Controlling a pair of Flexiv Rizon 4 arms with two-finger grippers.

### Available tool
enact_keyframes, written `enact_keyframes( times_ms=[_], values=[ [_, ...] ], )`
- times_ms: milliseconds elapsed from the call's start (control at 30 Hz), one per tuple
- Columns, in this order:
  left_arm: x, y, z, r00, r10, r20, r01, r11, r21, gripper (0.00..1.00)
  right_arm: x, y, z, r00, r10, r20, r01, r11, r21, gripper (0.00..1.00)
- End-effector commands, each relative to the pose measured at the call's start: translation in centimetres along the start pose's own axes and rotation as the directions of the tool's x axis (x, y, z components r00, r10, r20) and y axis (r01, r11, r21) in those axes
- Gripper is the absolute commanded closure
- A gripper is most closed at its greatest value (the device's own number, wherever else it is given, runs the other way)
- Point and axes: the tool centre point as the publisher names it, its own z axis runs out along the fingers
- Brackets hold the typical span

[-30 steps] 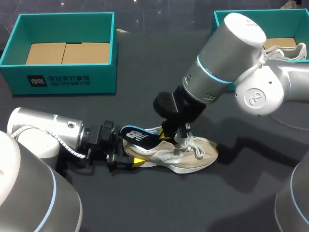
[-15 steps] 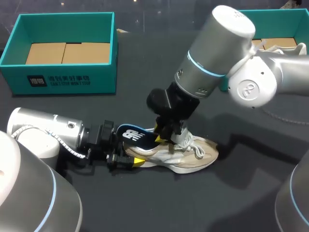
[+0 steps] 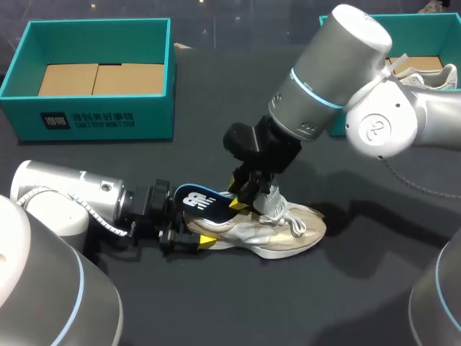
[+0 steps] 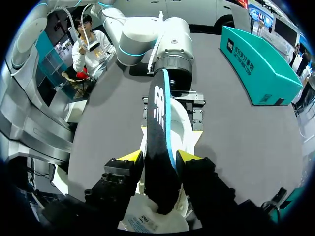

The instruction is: Take the shoe out of the shoebox, open the shoe tongue, remove and reinsert the insole, then place the shoe into the shoebox

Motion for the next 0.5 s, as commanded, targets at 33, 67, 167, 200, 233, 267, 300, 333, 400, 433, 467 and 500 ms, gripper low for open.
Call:
enact_keyframes(
  times_ms=[33,67,167,200,233,267,300,333,400,433,467,500],
  values=[
    [0.0,0.1,0.0,1.0,0.0,0.002,0.0,1.0,-0.001,1.0,-0.6,0.3,0.7,1.0,0.001,-0.024,-0.001,1.0,-0.009,0.55],
    [0.0,0.1,0.0,1.0,0.0,0.002,0.0,1.0,-0.001,1.0,-0.7,0.4,0.8,0.999,-0.005,-0.034,0.004,1.0,-0.019,0.55],
    [0.0,0.1,0.0,1.0,0.0,0.002,0.0,1.0,-0.001,1.0,-1.0,0.5,0.9,0.999,-0.005,-0.054,0.003,0.999,-0.032,0.53],
    [0.0,0.1,0.0,1.0,0.0,0.002,0.0,1.0,-0.001,1.0,-1.1,0.5,1.0,0.998,-0.003,-0.058,0.001,0.999,-0.036,0.53],
    [0.0,0.1,0.0,1.0,0.0,0.002,0.0,1.0,-0.001,1.0,-1.2,0.5,1.0,0.998,-0.002,-0.062,-0.001,0.999,-0.038,0.53],
    [0.0,0.1,0.0,1.0,0.0,0.002,0.0,1.0,-0.001,1.0,-1.3,0.6,1.0,0.998,-0.002,-0.071,-0.001,0.999,-0.05,0.53],
    [0.0,0.1,0.0,1.0,0.0,0.002,0.0,1.0,-0.001,1.0,-1.4,0.6,1.1,0.997,0.0,-0.076,-0.004,0.999,-0.054,0.52],
    [0.0,0.1,0.0,1.0,0.0,0.002,0.0,1.0,-0.001,1.0,-1.5,0.6,1.2,0.996,-0.002,-0.088,-0.004,0.998,-0.063,0.52],
    [0.0,0.1,0.0,1.0,0.0,0.002,0.0,1.0,-0.001,1.0,-1.6,0.7,1.4,0.994,-0.01,-0.107,0.001,0.997,-0.077,0.52],
    [0.0,0.1,0.0,1.0,0.0,0.002,0.0,1.0,-0.001,1.0,-1.7,0.7,1.5,0.994,-0.011,-0.112,0.002,0.997,-0.08,0.52],
    [0.0,0.1,0.0,1.0,0.0,0.002,0.0,1.0,-0.001,1.0,-1.7,0.8,1.7,0.993,-0.015,-0.12,0.004,0.996,-0.088,0.53],
    [0.0,0.1,0.0,1.0,0.0,0.002,0.0,1.0,-0.001,1.0,-1.7,0.8,1.8,0.991,-0.021,-0.129,0.009,0.995,-0.097,0.53]
  ],
)
